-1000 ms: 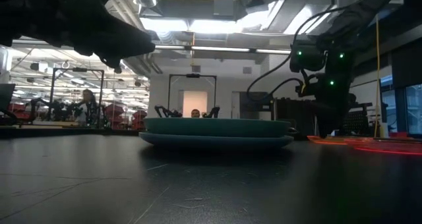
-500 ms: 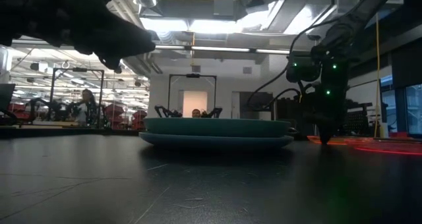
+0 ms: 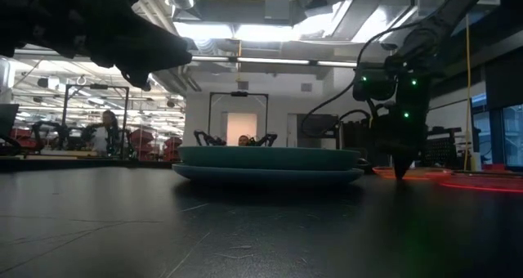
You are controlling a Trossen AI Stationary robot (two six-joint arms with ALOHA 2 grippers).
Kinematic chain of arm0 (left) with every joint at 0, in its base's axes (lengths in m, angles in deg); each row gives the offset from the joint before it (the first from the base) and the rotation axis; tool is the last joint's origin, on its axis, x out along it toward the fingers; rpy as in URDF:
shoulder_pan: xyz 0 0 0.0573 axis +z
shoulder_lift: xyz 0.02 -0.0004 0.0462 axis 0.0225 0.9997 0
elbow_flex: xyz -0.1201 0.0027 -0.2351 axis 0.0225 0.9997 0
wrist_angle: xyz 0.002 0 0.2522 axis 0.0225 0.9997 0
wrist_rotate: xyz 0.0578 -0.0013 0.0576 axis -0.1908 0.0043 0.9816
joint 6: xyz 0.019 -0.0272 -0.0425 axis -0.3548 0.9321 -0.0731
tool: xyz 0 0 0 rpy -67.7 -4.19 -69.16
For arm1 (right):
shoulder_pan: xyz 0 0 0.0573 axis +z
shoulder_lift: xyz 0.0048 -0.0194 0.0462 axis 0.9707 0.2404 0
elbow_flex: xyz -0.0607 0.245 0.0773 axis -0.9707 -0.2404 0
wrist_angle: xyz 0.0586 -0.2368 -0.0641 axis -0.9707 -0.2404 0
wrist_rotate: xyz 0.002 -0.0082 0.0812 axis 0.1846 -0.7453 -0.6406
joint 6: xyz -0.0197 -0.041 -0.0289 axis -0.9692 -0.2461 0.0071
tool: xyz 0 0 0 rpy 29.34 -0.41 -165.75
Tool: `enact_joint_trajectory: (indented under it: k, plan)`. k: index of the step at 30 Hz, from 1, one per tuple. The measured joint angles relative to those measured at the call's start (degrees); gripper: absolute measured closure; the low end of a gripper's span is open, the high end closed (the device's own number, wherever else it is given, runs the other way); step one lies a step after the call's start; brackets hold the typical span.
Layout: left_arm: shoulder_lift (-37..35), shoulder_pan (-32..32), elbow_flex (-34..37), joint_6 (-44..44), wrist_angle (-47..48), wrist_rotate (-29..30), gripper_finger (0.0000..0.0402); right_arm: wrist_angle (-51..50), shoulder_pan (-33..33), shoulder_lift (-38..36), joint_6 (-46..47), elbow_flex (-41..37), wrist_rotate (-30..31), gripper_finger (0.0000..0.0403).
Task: Stack plastic plates
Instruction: Stack the transparent orange plate on top of the transparent blue plate
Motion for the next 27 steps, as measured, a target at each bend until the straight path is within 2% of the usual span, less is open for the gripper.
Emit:
enact_joint_trajectory:
  k: [11, 23, 27]
  plan:
    - [0.0, 0.0, 0.0, 0.23, 0.07, -0.04, 0.0289, 0.07, 12.28, 0.0, -1.17, 5.74, -0.12, 0.0399]
    - [0.0, 0.0, -0.02, 4.22, 4.17, -0.64, 0.0289, 0.04, 26.61, -0.07, -2.73, 17.19, 0.9, 0.0402]
    - [0.0, -0.17, -0.02, 5.4, 5.44, -0.25, 0.0289, 4.9, 31.79, -0.13, -4.87, 19.54, 0.35, 0.0402]
